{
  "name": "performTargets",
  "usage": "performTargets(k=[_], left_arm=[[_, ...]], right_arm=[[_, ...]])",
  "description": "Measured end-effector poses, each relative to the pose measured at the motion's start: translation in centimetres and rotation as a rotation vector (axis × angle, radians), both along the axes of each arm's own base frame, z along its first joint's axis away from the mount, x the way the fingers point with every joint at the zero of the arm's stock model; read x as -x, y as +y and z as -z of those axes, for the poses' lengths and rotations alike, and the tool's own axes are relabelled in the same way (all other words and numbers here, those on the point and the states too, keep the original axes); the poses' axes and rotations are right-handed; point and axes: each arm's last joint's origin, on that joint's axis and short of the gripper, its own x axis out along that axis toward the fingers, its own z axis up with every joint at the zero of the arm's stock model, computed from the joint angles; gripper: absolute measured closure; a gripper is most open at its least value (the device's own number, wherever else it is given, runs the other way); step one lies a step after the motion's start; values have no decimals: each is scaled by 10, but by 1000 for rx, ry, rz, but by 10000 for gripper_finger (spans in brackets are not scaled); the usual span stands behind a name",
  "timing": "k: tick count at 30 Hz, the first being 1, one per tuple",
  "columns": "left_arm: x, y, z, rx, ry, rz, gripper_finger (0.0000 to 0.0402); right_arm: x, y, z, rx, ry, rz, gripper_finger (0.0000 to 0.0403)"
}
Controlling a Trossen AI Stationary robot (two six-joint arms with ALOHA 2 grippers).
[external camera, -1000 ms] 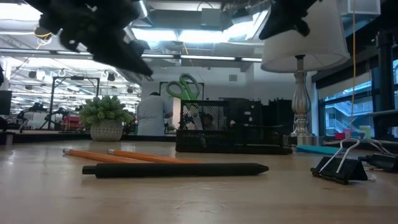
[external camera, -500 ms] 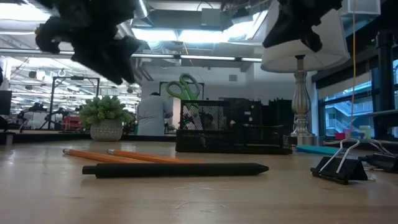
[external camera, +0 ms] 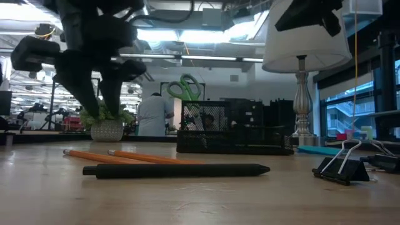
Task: Pick and place office supplies into organizer
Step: Put the right orange pencil into the black organizer
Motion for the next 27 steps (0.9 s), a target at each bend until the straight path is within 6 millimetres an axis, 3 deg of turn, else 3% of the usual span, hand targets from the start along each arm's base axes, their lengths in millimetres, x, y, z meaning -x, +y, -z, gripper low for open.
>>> performTargets(k=[12,27], left_arm=[[-36,-11,19,-95,200,1,263],[-42,-13,24,-59,171,-12,263]], right_arm=[[3,6,0,-35,-16,-11,374],[3,6,1,-41,-10,-23,374]])
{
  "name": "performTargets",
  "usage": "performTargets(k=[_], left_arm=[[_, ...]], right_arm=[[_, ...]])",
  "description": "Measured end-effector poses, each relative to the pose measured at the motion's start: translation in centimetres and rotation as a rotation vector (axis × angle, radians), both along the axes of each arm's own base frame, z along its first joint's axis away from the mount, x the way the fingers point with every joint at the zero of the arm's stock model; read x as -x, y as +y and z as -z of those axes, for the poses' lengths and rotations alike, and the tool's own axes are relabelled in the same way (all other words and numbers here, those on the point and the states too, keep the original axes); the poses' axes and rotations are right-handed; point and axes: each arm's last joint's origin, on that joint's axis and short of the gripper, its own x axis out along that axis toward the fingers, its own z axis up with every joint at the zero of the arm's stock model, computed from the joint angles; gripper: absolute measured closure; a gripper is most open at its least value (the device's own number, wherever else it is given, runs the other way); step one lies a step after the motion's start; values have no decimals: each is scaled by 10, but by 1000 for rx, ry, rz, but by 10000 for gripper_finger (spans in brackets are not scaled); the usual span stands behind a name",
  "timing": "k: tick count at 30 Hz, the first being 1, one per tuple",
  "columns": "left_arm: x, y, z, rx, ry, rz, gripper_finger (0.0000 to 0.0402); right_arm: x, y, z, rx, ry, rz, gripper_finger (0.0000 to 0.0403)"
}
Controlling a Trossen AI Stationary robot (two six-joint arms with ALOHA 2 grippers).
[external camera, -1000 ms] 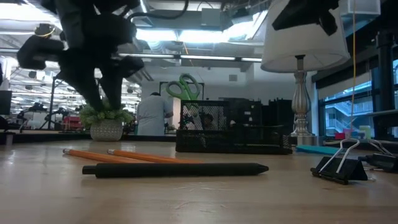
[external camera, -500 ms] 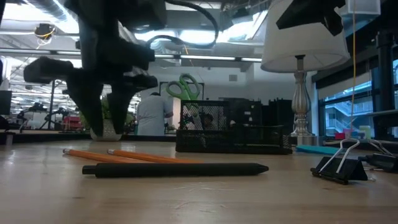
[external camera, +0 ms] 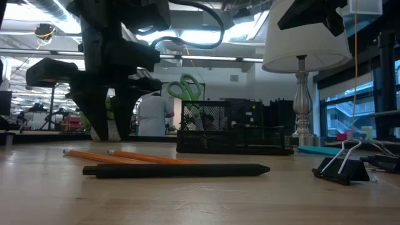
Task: Pick and place office supplies into organizer
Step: Put the right orange pencil into the black organizer
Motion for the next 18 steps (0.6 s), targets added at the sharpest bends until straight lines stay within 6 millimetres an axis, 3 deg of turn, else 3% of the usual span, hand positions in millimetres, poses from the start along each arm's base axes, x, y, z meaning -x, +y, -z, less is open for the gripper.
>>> performTargets(k=[18], left_arm=[[0,7,9,43,1,-21,283]], right_arm=[[0,0,1,-4,9,-10,374]])
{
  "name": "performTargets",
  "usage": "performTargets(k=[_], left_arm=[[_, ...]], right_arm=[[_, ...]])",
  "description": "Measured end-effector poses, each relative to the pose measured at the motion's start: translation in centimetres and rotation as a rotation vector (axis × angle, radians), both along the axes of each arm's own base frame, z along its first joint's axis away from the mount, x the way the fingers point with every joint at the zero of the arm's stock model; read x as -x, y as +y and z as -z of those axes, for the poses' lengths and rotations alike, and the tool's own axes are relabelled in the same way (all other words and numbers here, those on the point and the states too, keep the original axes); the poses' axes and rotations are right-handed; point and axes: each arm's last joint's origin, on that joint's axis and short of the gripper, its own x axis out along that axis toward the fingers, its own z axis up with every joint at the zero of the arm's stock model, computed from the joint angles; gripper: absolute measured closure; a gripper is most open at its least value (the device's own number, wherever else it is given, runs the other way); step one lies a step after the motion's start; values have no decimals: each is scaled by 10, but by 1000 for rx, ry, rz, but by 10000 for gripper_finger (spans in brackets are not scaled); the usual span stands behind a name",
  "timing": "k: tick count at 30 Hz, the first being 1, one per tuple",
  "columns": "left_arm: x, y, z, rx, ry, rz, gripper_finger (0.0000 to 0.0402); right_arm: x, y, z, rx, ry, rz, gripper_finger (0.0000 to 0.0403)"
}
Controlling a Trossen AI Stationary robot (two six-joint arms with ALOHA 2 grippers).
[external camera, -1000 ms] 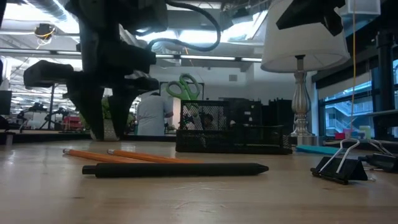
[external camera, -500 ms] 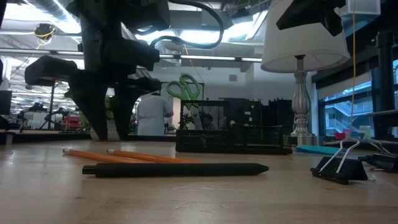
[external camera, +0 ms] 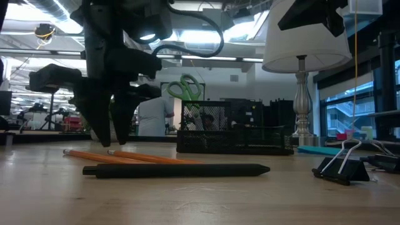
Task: Pick and place office supplies into organizer
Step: Put the right orange pencil into the black organizer
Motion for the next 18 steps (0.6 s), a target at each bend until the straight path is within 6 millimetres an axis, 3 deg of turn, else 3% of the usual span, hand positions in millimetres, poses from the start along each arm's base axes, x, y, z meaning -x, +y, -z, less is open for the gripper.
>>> performTargets(k=[13,18], left_arm=[[1,0,2,21,17,7,279],[-1,-1,13,16,54,7,278]], right_arm=[[0,0,0,0,0,0,374],[0,0,0,0,1,0,374]])
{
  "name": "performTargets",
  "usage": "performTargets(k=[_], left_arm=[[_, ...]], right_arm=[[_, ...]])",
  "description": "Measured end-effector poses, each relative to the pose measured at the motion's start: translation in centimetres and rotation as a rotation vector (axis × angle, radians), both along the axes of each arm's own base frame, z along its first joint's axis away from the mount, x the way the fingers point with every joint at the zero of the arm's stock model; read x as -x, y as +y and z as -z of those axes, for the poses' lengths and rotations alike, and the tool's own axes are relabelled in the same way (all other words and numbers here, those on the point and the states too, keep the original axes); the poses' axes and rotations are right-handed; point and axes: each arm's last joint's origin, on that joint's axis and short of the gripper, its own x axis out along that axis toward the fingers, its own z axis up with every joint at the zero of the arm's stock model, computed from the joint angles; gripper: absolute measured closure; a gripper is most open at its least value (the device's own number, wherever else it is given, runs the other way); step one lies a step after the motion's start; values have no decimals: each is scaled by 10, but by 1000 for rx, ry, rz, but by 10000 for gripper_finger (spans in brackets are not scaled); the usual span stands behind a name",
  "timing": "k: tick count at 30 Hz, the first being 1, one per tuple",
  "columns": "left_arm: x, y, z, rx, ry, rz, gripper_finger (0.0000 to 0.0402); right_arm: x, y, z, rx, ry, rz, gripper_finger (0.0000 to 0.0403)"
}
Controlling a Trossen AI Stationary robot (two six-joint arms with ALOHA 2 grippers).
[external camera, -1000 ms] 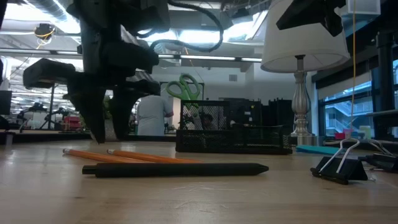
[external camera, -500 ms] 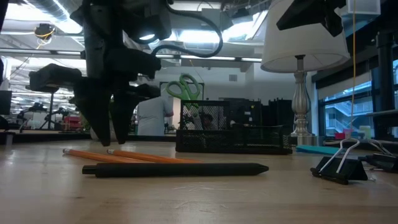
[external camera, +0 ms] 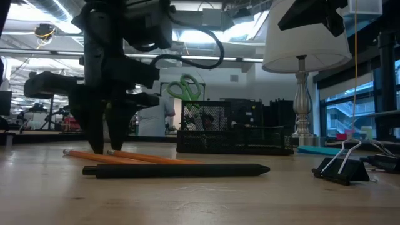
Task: Pick and place office supplies into organizer
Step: Put the right orange pencil into the black organizer
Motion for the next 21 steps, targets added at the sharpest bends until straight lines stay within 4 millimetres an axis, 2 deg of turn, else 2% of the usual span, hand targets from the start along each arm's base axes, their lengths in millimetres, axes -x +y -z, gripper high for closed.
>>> performTargets(k=[5,21], left_arm=[[-2,0,10,-3,42,0,290],[-4,0,9,4,8,-2,344]], right_arm=[[0,0,0,0,1,0,374],[0,0,0,1,1,0,374]])
